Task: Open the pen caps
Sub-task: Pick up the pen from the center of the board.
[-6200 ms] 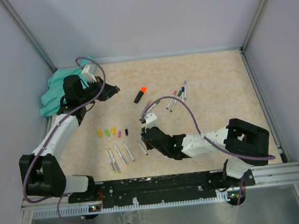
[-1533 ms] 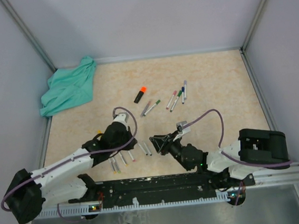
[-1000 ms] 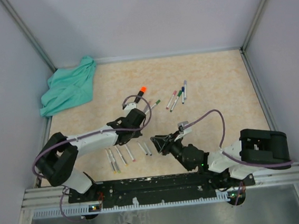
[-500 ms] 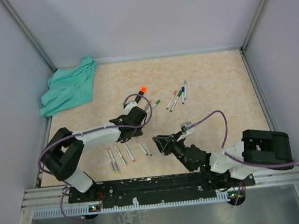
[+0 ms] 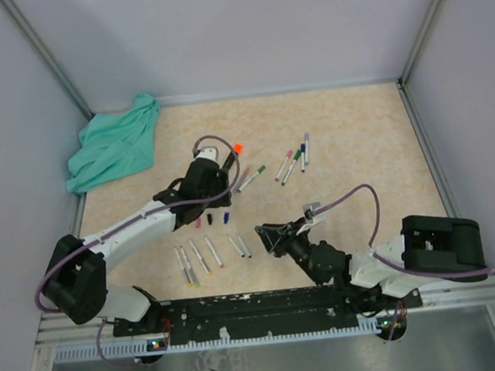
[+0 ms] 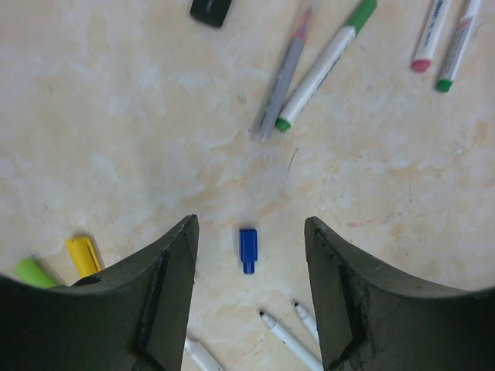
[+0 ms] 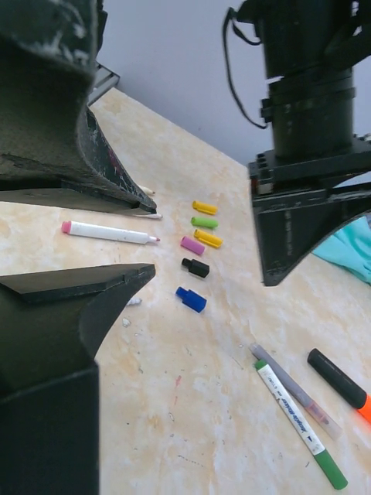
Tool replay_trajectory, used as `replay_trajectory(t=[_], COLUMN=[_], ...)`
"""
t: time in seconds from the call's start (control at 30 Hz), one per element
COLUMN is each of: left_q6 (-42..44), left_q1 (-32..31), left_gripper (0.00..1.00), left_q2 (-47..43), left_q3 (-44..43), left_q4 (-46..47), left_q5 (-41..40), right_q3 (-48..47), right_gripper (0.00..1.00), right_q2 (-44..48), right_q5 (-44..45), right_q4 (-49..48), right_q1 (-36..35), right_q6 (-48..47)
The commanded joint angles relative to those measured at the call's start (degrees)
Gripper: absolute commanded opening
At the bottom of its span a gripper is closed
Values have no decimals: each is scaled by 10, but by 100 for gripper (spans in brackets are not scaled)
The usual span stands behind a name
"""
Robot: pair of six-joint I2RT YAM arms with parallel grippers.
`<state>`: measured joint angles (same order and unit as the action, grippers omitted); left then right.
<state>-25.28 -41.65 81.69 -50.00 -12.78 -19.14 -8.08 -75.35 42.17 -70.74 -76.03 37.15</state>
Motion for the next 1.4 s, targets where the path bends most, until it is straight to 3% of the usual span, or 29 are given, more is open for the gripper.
replay_trajectory(t=[0.0,0.13,0.3,0.4,0.7,1.03,1.37], left_q6=[90,136,217,249,278,271,262], left_q1=[56,90,102,103,104,105,109], left_gripper=[63,65,61,53,44,37,37], left_q2=[-5,39,173,245,317,361,392], left_q3=[-44,-113,-308,-383,-397,-416,-434], left_q4=[46,40,-116,-194,-198,-201,-205], left_q5=[151,240,230,228,295,258,298], right_q3=[11,12,11,13,5,-6,-6], right_gripper=[33,33,33,33,33,33,33], right_q2=[14,13,7,7,4,-5,-5], right_q5=[38,39,42,44,43,34,34], right_q4=[-62,-63,-69,-74,-59,-51,-52], right_q1=[-8,-8,-8,-9,-9,-9,-9], right_q6=[6,10,10,9,11,8,7])
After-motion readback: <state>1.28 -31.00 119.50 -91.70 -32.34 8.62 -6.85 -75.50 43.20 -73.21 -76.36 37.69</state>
